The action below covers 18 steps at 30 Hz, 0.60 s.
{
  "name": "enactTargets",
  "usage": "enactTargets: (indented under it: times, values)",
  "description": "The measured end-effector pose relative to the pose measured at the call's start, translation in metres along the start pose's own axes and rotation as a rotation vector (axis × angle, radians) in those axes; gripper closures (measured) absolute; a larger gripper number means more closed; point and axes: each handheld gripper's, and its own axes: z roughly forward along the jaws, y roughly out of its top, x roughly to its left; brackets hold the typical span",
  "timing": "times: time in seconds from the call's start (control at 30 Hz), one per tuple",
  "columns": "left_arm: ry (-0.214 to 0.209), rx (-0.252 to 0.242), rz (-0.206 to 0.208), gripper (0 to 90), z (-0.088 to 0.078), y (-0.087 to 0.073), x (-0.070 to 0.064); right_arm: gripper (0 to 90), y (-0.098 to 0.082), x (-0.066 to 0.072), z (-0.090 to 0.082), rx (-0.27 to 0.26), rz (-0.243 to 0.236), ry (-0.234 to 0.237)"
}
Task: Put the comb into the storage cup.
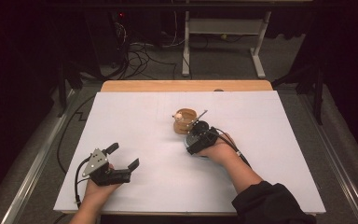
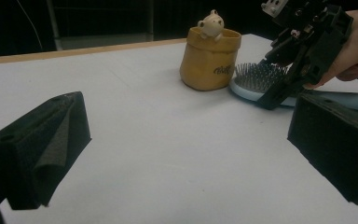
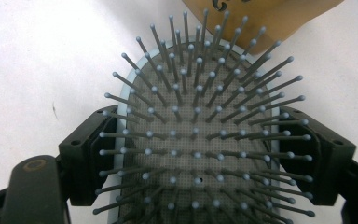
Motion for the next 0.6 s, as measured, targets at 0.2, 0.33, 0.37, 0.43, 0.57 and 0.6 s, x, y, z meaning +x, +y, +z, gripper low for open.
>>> enactTargets:
  times: [0.2,0.33,0.37,0.43,0.57,0.6]
  values:
    - [0.001,-0.003,-0.002,0.0,0.0003,0.0003,0.0001,20.4,0.0000,-0.0002,-0.0004,-0.002,-0.010,-0.004]
    - [-0.001,-0.002,0.002,0.0,0.0001,0.0003,0.0002,20.6,-0.0002,0.0019,-0.0020,0.007,-0.004,-0.006]
    - [-0.001,-0.003,0.001,0.0,0.0000,0.0004,0.0001,20.6,-0.0005,0.0021,-0.0025,0.008,-0.012,-0.013]
    - [0.001,-0.008,0.002,0.0,0.0004,0.0006,0.0002,20.7,-0.0014,0.0021,-0.0038,0.013,-0.034,-0.017]
    - [0.001,-0.004,-0.001,0.0,0.0003,-0.0003,-0.0002,20.7,-0.0039,0.0025,-0.0086,0.016,-0.045,-0.027]
    - [0.002,-0.003,-0.001,0.0,0.0003,-0.0003,-0.0001,20.7,-0.0042,0.0019,-0.0099,0.018,-0.048,-0.027]
